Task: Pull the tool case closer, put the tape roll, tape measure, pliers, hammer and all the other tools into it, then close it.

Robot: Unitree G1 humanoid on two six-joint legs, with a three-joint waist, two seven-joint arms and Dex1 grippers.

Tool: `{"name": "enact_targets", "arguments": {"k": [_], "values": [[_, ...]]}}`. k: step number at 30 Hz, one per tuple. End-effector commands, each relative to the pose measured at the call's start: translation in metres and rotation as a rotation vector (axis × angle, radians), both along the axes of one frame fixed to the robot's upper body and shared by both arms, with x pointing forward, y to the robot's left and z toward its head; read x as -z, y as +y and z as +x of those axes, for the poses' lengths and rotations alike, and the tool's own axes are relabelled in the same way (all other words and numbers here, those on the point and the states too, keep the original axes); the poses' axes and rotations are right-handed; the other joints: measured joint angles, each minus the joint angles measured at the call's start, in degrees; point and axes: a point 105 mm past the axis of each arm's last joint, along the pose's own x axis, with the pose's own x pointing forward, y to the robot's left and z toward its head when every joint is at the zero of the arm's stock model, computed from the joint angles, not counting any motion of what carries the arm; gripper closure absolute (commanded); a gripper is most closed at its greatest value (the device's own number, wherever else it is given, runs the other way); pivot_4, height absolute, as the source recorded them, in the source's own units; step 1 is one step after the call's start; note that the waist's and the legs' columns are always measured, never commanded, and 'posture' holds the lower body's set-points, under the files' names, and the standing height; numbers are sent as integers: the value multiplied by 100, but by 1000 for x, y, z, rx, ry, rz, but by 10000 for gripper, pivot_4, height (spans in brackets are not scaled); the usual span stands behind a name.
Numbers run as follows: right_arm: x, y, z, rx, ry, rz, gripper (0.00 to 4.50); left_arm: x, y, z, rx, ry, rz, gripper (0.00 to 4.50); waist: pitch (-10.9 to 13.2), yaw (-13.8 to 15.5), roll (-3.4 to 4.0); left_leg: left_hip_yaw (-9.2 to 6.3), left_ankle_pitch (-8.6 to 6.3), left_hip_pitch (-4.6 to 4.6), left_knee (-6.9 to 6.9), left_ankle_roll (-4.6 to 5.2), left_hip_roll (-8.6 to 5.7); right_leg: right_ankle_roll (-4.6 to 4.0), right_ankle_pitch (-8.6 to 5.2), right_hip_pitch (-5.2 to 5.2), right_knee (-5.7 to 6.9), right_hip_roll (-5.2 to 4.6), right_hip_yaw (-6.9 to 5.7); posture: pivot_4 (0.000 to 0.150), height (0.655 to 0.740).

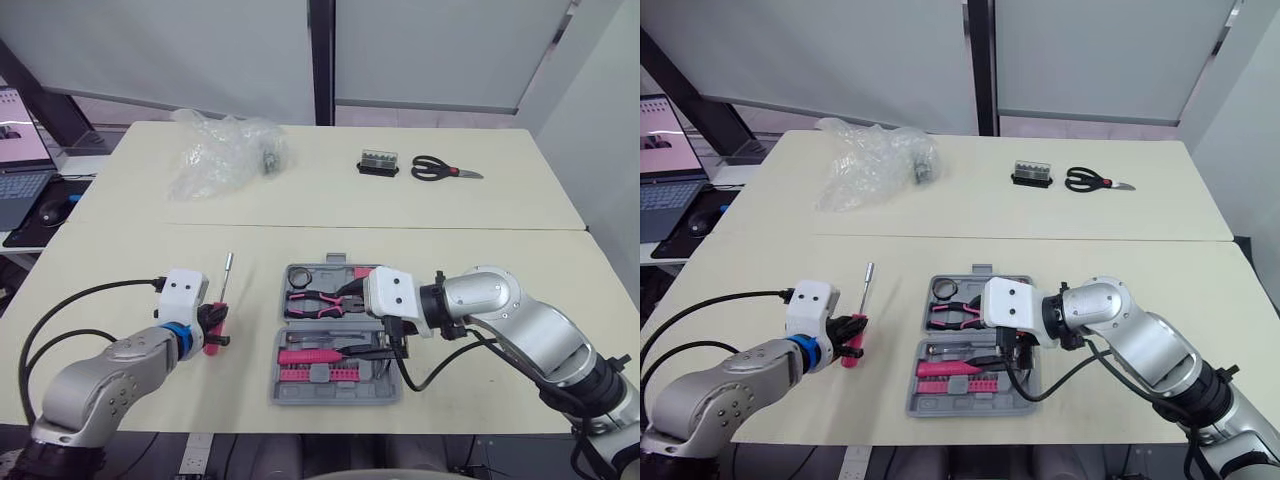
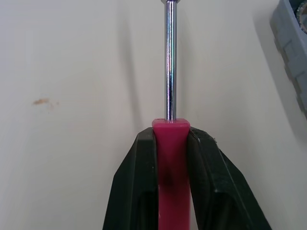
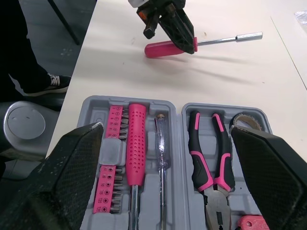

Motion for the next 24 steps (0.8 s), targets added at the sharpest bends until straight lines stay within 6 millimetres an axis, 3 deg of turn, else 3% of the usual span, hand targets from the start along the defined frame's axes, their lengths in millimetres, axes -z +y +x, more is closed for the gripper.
{"name": "enact_targets", "arguments": {"k": [1, 15, 24], "values": [[-7, 4, 0, -19, -43, 15, 0, 8, 4, 7, -42, 8, 23, 40316, -1, 5, 2, 0, 0, 1, 0, 0, -1, 0, 0, 3, -1, -1, 0, 1500, 7400], [-8, 7, 9, 12, -89, 35, 0, 29, 8, 12, -81, 89, -20, 40316, -35, 0, 60, -1, 0, 24, -3, 0, -6, 1, 0, 31, -12, -4, 0, 1500, 7400], [-7, 10, 6, 8, -75, 42, 0, 19, 4, -2, -62, 126, -59, 40316, -34, -36, 58, 0, -1, 23, -6, -1, -4, 1, 0, 30, -16, -3, 2, 1500, 7400]]}}
